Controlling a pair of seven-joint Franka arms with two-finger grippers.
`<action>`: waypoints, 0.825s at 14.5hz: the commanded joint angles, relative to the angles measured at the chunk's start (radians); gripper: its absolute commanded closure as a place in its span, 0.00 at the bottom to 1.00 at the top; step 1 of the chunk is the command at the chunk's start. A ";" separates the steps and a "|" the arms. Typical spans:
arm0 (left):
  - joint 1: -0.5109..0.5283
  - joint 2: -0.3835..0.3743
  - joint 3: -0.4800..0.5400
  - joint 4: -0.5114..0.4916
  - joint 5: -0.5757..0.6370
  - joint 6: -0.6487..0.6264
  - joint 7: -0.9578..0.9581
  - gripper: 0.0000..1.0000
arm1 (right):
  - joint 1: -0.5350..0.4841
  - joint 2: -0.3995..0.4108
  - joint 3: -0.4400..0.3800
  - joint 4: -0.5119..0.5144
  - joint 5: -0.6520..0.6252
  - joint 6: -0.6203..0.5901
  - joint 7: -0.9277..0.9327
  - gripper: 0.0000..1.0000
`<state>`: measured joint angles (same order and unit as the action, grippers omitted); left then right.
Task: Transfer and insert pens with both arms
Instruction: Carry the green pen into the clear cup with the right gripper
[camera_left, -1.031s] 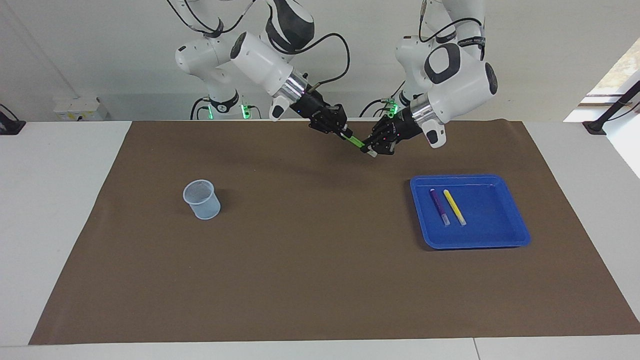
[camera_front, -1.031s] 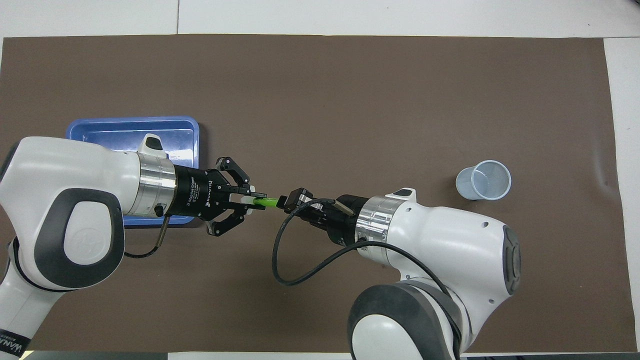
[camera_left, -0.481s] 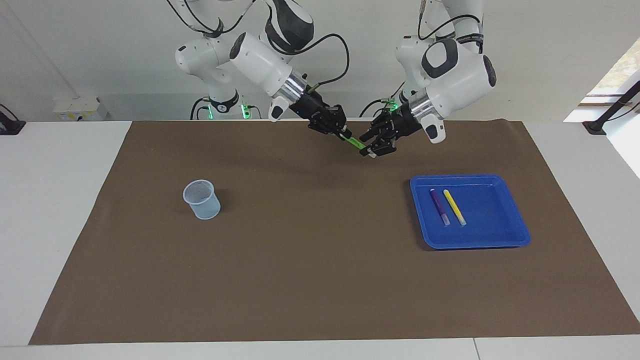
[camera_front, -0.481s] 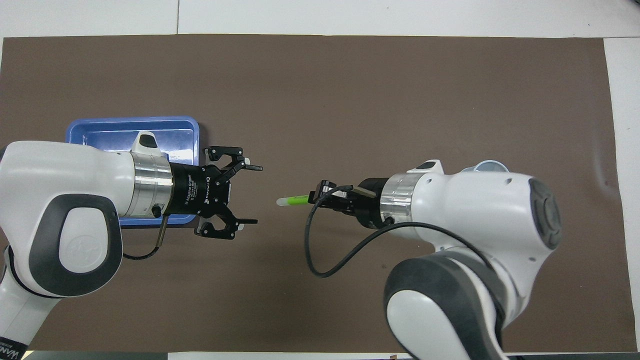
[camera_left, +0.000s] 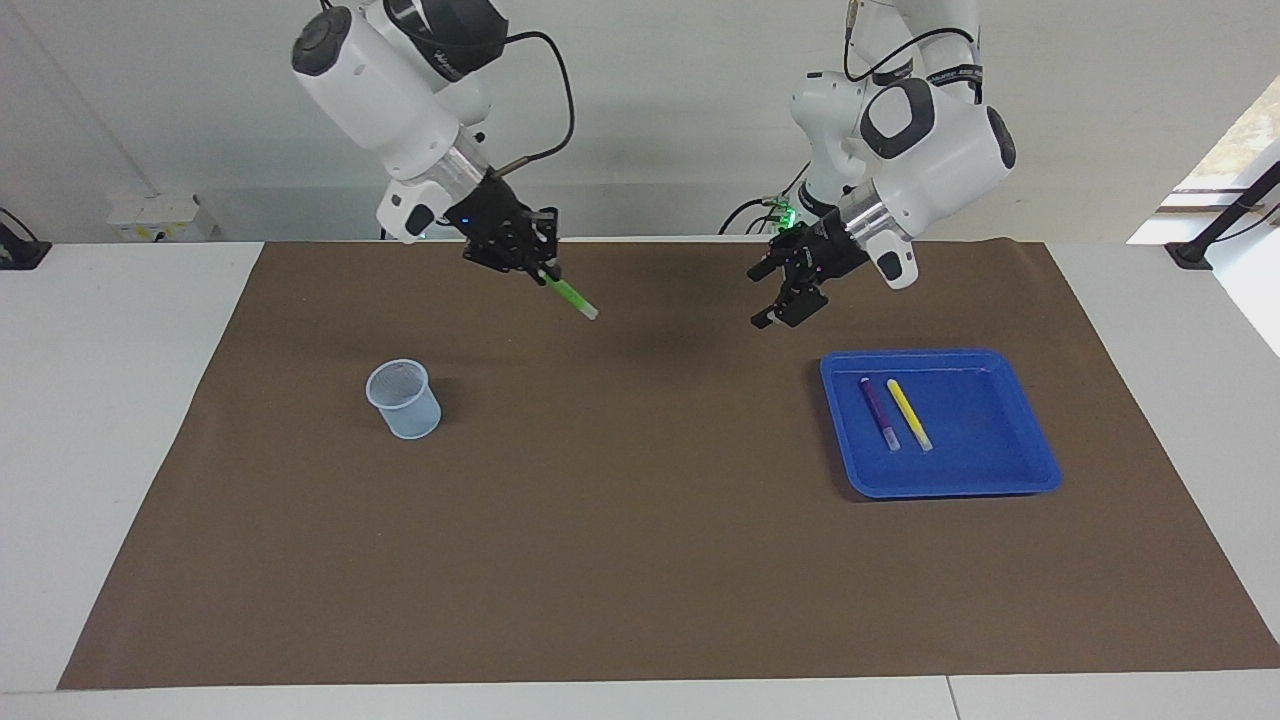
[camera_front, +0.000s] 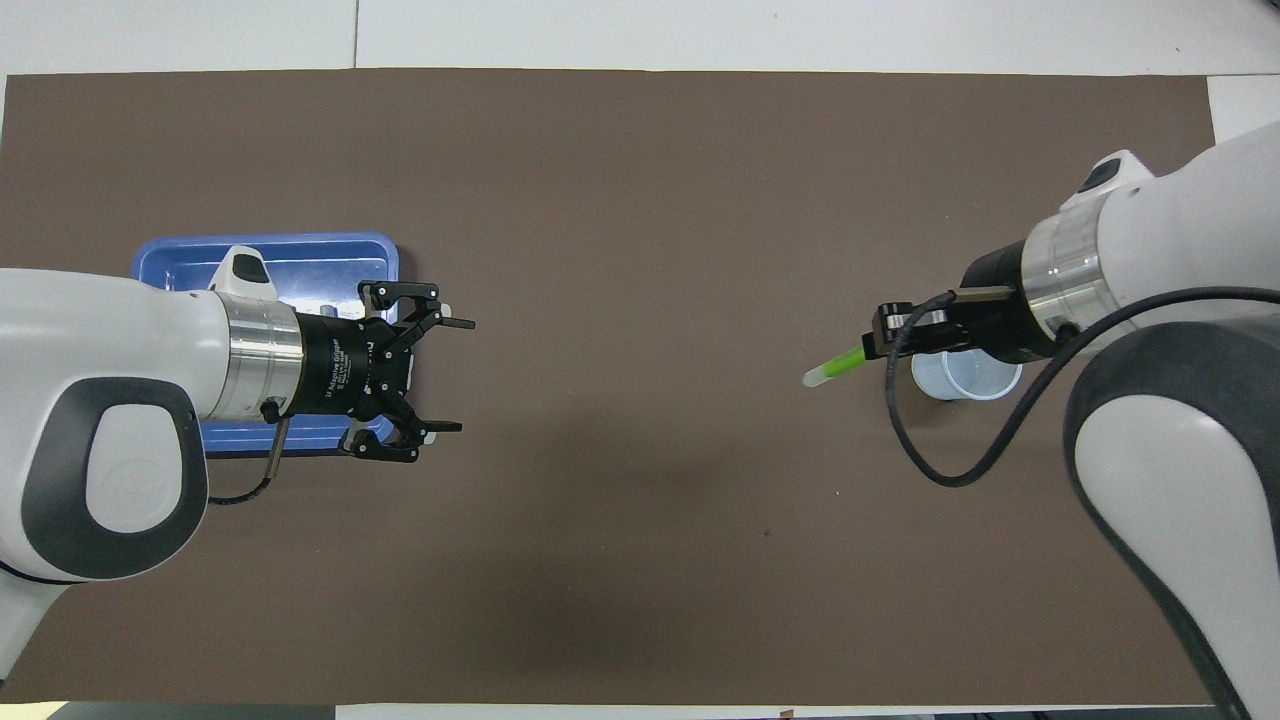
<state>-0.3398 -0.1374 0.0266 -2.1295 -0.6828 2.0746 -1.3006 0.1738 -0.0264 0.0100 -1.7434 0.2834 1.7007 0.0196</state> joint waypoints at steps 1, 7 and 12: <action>0.053 -0.013 -0.004 -0.024 0.116 0.001 0.075 0.00 | -0.020 0.014 0.015 -0.019 -0.221 -0.004 -0.220 1.00; 0.175 0.005 -0.002 -0.023 0.356 0.007 0.282 0.00 | -0.028 0.031 0.015 -0.113 -0.362 0.168 -0.323 1.00; 0.318 0.080 -0.002 -0.026 0.424 0.082 0.674 0.00 | -0.092 0.020 0.013 -0.175 -0.363 0.203 -0.475 1.00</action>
<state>-0.0776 -0.0882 0.0301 -2.1413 -0.2809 2.1038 -0.7822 0.1084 0.0148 0.0137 -1.8746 -0.0656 1.8678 -0.4112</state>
